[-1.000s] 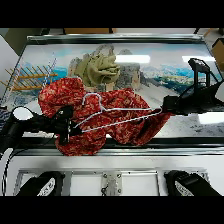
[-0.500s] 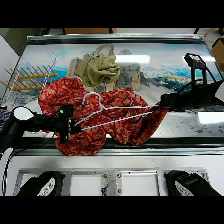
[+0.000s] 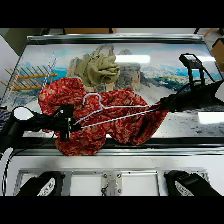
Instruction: Fold the clothes and pants, and hang the long-sleeved shirts on hangers.
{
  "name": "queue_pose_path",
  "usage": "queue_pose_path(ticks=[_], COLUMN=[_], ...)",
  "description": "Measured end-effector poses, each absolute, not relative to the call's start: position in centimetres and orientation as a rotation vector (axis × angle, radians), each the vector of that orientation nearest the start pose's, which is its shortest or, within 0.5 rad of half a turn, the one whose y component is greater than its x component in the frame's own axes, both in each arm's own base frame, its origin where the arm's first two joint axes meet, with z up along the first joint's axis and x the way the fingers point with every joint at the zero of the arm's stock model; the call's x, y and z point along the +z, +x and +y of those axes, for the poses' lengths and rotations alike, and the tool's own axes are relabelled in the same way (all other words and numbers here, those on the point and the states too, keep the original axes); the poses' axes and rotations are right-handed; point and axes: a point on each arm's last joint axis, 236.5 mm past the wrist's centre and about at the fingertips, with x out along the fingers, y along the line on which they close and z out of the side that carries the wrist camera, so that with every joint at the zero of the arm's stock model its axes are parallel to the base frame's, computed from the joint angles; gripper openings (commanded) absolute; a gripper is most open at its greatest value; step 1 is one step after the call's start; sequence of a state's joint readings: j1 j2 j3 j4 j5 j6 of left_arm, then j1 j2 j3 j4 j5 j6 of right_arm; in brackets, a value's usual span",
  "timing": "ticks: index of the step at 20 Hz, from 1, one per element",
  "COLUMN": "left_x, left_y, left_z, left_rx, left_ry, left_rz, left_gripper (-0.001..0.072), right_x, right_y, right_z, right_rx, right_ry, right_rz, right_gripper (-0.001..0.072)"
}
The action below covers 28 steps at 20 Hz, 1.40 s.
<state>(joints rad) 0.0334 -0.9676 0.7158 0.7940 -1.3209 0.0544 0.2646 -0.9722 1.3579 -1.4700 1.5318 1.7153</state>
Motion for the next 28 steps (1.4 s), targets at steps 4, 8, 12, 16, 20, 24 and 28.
queue_pose_path(ticks=[4, 8, 12, 16, 20, 24, 28], left_x=[2.1, 3.0, 2.5, 2.4, 3.3, 4.5, 5.4], left_y=[25.3, 26.4, 25.6, 26.2, 27.7, 29.6, 31.0], left_z=[-15.1, -15.3, -16.5, -17.3, -17.9, -18.1, -17.2], left_rx=[-1.310, -1.316, -1.442, -1.487, -1.491, -1.471, -1.424], left_ry=[0.579, 0.622, 0.696, 0.711, 0.724, 0.745, 0.745], left_rz=[0.674, 0.641, 0.688, 0.725, 0.707, 0.675, 0.661], left_gripper=[0.0012, 0.0012, 0.0011, 0.0011, 0.0012, 0.0012, 0.0012], right_x=[15.8, 15.7, 15.7, 15.7, 15.7, 15.9, 16.0], right_y=[28.9, 28.9, 29.0, 29.2, 29.2, 28.7, 28.4], right_z=[10.3, 10.3, 9.9, 9.4, 9.5, 9.7, 9.7], right_rx=[0.246, 0.247, 0.231, 0.214, 0.224, 0.250, 0.256], right_ry=[0.021, 0.018, 0.006, -0.005, -0.018, -0.026, -0.032], right_rz=[1.181, 1.183, 1.177, 1.173, 1.171, 1.174, 1.178], right_gripper=[0.0014, 0.0013, 0.0014, 0.0014, 0.0014, 0.0013, 0.0014])
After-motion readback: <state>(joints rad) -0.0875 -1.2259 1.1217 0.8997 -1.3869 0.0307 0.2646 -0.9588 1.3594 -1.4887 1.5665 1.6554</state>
